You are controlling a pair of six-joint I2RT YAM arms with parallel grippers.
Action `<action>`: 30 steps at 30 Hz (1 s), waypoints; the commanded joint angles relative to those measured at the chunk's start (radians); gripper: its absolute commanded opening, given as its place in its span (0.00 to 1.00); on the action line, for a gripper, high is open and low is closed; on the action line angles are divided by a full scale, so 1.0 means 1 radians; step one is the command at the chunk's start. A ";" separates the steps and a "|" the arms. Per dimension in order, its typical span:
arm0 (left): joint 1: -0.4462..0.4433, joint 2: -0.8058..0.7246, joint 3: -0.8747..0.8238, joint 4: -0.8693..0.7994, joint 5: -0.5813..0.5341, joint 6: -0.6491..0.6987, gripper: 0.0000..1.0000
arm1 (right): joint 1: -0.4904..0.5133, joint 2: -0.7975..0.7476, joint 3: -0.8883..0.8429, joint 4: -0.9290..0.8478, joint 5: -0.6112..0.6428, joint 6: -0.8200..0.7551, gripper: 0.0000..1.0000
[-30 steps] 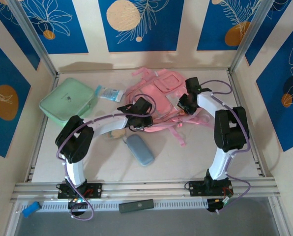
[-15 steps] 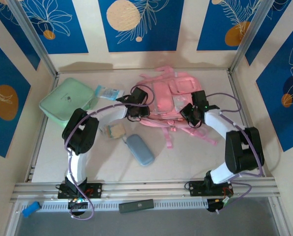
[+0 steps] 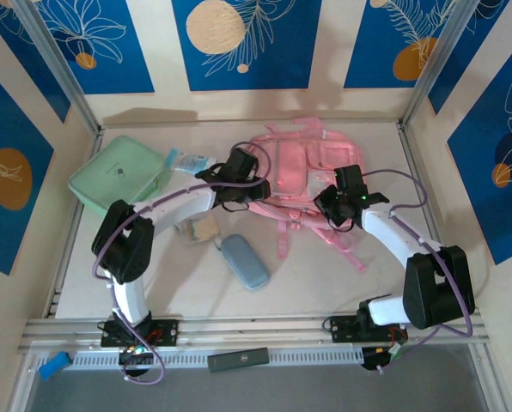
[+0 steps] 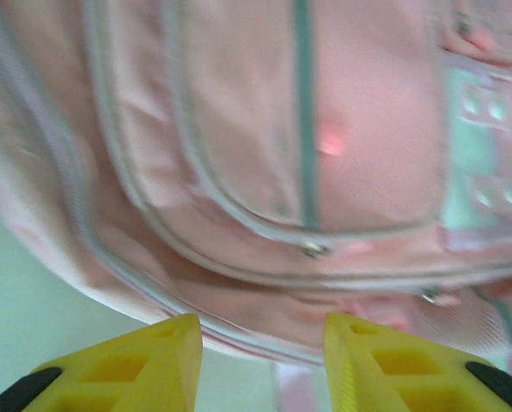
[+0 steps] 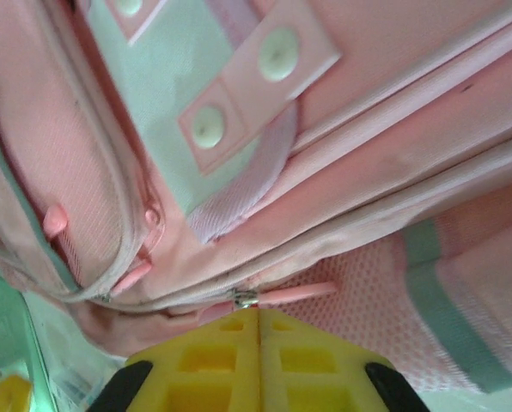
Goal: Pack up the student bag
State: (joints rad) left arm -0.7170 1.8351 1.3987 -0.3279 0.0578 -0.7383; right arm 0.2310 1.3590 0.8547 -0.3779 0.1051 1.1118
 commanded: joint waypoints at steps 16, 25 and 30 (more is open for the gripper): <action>-0.040 0.160 -0.027 0.056 0.028 -0.103 0.18 | 0.166 0.334 0.440 -0.422 0.324 -0.577 0.58; -0.033 0.184 -0.022 0.043 0.022 -0.095 0.16 | 0.183 0.593 0.706 -0.535 0.427 -0.672 0.56; -0.033 0.193 -0.045 0.038 -0.006 -0.111 0.15 | 0.182 0.663 0.734 -0.585 0.521 -0.679 0.51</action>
State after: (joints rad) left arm -0.7567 2.0003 1.3796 -0.2512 0.0875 -0.8341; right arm 0.4252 1.9759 1.5738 -0.9283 0.5159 0.4484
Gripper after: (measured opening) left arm 0.155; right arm 0.513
